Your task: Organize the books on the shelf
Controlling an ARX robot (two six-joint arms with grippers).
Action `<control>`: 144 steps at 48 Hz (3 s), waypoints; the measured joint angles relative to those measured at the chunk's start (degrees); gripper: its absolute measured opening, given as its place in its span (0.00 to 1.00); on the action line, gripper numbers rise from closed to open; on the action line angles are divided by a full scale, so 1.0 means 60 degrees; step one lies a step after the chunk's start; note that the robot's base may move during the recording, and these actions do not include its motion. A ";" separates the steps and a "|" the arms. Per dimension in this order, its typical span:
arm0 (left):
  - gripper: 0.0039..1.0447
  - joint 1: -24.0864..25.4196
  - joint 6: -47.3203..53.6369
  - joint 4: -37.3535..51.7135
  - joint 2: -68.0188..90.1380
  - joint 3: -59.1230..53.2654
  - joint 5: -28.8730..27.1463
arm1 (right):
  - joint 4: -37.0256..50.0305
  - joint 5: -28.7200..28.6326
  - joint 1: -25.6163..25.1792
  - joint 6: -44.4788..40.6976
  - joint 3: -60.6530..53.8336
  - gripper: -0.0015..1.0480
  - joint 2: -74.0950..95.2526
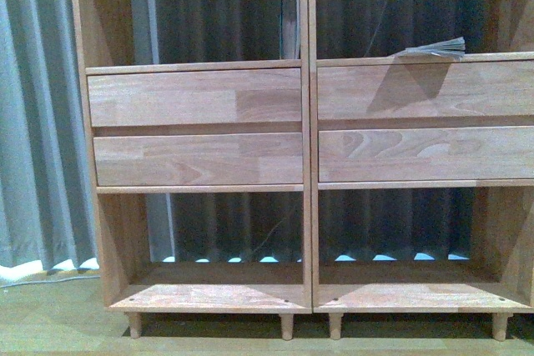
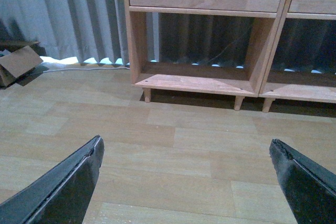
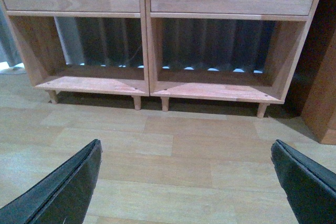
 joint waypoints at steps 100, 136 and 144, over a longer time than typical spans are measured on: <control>0.93 0.0000 0.0000 0.0000 0.0000 0.0000 -0.0004 | 0.0000 0.0000 0.0000 -0.0004 0.0000 0.93 0.0000; 0.93 0.0000 0.0000 0.0000 0.0000 0.0000 0.0000 | -0.0004 0.0004 0.0000 -0.0004 0.0000 0.93 0.0000; 0.93 0.0000 0.0000 0.0000 0.0000 0.0000 -0.0004 | 0.0000 0.0004 0.0000 0.0000 0.0000 0.93 0.0000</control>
